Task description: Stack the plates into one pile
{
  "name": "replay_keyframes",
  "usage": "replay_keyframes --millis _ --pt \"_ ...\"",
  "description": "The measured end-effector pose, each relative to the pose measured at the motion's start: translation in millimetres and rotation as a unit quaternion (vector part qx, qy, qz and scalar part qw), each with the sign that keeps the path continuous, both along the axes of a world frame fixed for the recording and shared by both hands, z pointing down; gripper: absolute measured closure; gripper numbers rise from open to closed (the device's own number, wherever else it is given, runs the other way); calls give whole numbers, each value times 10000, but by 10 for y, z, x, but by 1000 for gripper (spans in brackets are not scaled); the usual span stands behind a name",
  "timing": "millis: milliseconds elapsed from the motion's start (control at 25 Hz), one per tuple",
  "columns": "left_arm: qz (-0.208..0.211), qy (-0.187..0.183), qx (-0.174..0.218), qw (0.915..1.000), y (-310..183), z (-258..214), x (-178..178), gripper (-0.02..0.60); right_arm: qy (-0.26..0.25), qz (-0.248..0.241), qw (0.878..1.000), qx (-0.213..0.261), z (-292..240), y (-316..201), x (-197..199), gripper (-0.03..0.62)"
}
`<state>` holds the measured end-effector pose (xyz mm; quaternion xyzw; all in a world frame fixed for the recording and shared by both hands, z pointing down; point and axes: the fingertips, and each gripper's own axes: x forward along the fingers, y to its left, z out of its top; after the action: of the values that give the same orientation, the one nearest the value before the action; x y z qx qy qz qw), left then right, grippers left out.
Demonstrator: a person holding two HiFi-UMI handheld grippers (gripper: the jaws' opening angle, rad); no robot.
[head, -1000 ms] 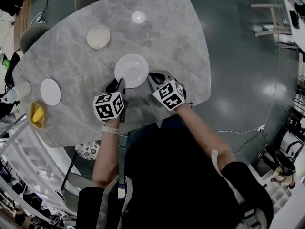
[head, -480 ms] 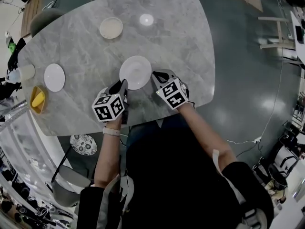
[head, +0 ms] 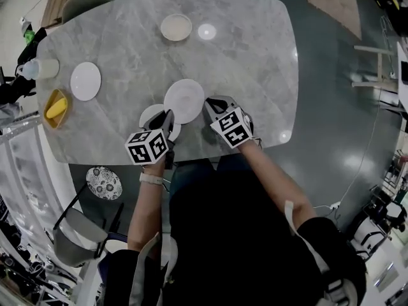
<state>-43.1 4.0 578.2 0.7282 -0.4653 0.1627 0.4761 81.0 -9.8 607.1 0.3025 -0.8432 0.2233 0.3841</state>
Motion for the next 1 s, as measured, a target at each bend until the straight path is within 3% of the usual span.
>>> replay_keyframes --millis 440,680,1000 --pt "-574 283 -281 9975 421 79 -514 535 7 -387 9992 25 -61 41 -484 576" --pt "-599 381 -435 9965 600 147 -698 531 19 -463 9989 7 -73 97 -742 576" --pt "-439 210 -629 9968 693 312 -988 518 59 -431 9990 59 -94 67 -960 576"
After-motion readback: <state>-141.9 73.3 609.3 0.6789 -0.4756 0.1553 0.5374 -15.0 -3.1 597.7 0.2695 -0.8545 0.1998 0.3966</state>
